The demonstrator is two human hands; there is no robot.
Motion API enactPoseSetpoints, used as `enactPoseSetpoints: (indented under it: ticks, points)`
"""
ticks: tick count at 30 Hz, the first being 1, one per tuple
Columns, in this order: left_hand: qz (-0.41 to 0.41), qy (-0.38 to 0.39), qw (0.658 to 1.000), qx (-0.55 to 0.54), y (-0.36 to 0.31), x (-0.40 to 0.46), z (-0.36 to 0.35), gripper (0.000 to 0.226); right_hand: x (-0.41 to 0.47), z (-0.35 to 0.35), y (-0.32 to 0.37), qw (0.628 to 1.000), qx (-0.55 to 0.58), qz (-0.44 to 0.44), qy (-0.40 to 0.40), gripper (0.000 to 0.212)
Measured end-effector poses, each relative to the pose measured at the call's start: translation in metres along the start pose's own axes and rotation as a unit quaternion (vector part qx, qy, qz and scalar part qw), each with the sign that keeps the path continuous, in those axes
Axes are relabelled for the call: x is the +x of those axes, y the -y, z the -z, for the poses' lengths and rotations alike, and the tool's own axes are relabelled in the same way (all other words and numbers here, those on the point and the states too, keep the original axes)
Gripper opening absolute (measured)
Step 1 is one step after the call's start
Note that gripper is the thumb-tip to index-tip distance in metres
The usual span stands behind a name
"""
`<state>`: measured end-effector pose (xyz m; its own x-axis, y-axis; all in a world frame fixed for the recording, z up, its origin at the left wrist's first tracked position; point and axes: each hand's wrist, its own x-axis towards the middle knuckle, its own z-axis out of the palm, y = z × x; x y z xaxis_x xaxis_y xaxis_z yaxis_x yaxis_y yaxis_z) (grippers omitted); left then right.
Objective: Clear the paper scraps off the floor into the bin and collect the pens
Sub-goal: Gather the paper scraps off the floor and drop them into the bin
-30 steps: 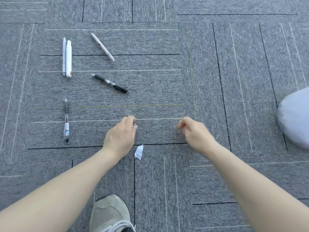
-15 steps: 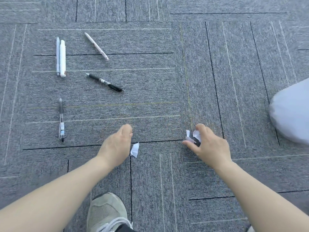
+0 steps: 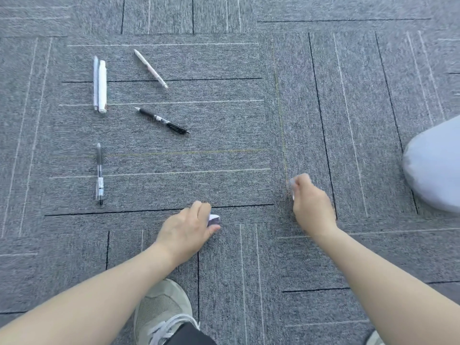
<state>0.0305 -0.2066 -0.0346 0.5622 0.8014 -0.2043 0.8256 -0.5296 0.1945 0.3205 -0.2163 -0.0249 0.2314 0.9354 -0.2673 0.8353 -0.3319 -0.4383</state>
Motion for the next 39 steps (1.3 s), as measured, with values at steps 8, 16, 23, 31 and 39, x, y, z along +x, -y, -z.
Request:
enactPoseSetpoints:
  ticks: [8, 16, 23, 31, 39]
  points:
    - [-0.053, -0.040, 0.998, 0.009, 0.014, 0.009, -0.007, 0.011, 0.014, 0.015, 0.008, 0.950, 0.278, -0.131, -0.064, 0.020]
    - [0.024, -0.097, 0.987, -0.128, 0.020, -0.004, -0.002, 0.024, -0.010, 0.005, 0.052, 0.974, 0.072, 0.052, 0.206, 0.008]
    - [-0.062, -0.103, 0.993, -0.006, 0.015, -0.002, -0.005, 0.048, -0.031, -0.037, 0.101, 0.936, -0.084, 0.221, 0.261, 0.006]
    - [-0.055, -0.078, 0.995, -0.009, 0.016, -0.003, -0.010, 0.020, -0.029, -0.050, 0.098, 0.927, -0.137, 0.255, 0.240, 0.021]
    - [-0.038, -0.087, 0.991, -0.090, 0.015, -0.002, -0.006, 0.016, -0.019, -0.037, 0.101, 0.961, -0.004, 0.117, 0.251, 0.011]
